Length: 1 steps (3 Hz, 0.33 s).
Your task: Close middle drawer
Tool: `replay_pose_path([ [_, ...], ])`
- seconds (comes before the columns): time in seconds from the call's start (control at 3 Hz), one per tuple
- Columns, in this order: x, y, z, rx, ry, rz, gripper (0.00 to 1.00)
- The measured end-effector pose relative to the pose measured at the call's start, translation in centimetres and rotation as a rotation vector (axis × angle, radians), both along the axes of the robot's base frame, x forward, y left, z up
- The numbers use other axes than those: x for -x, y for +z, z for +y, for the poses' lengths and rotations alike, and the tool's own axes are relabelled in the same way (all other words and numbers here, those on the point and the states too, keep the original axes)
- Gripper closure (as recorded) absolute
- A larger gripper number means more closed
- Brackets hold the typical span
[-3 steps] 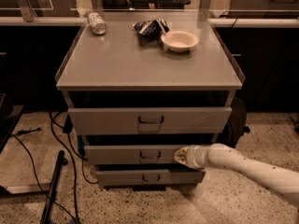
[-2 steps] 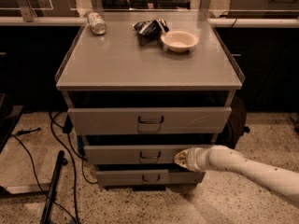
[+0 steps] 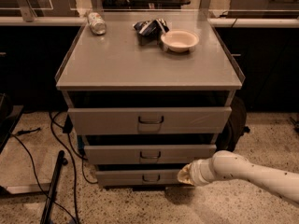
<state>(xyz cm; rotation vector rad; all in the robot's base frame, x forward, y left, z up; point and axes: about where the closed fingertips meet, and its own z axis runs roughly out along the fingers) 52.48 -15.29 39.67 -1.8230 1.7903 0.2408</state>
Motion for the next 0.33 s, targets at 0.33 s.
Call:
replay_pose_path([
  [0.33, 0.57, -0.2, 0.15, 0.001, 0.011, 0.017, 0.81],
])
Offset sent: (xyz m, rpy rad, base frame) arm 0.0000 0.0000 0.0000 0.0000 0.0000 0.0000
